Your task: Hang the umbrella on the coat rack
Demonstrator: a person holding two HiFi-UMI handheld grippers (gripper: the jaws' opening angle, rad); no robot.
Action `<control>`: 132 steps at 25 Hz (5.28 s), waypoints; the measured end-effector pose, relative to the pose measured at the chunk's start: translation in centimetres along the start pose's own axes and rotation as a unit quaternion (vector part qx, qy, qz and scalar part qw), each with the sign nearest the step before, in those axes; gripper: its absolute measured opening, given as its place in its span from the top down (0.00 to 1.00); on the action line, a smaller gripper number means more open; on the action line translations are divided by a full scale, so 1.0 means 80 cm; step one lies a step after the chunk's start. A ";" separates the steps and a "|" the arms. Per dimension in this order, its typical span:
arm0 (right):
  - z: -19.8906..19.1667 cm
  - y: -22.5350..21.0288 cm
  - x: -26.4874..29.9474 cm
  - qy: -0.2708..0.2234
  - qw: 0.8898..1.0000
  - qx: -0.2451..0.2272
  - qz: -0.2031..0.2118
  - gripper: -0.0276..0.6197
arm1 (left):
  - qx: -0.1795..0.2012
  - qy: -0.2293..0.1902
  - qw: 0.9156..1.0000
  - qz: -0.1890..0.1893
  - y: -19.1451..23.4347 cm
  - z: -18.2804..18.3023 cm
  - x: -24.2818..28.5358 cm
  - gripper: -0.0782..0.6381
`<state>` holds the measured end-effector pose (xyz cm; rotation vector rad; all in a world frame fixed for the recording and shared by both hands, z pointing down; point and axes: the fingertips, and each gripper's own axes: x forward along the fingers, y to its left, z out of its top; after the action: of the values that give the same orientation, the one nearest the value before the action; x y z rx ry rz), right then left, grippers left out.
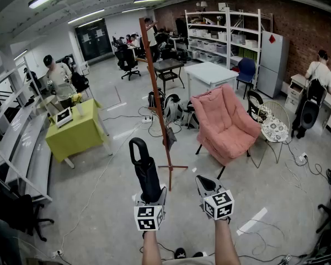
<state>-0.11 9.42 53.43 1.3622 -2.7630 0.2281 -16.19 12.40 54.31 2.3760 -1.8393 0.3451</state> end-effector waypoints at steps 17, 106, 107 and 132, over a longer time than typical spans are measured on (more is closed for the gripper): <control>-0.014 -0.023 -0.064 -0.034 0.999 0.040 -0.001 0.95 | -0.011 -0.029 0.999 0.013 -0.041 -0.006 -0.023 0.53; 0.144 -0.254 0.506 0.016 0.980 -0.022 0.197 0.95 | 0.027 -0.036 0.989 0.142 0.197 0.255 0.476 0.54; 0.147 -0.255 0.510 0.015 0.979 -0.022 0.201 0.95 | 0.031 -0.039 0.988 0.149 0.202 0.266 0.477 0.54; 0.184 -0.220 0.563 0.012 0.963 -0.010 0.269 0.95 | 0.102 -0.022 0.977 0.186 0.250 0.412 0.527 0.53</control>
<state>-13.39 -38.75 45.89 0.5671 -3.0400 0.2305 -21.98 -39.87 31.99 2.1599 -2.3758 0.5442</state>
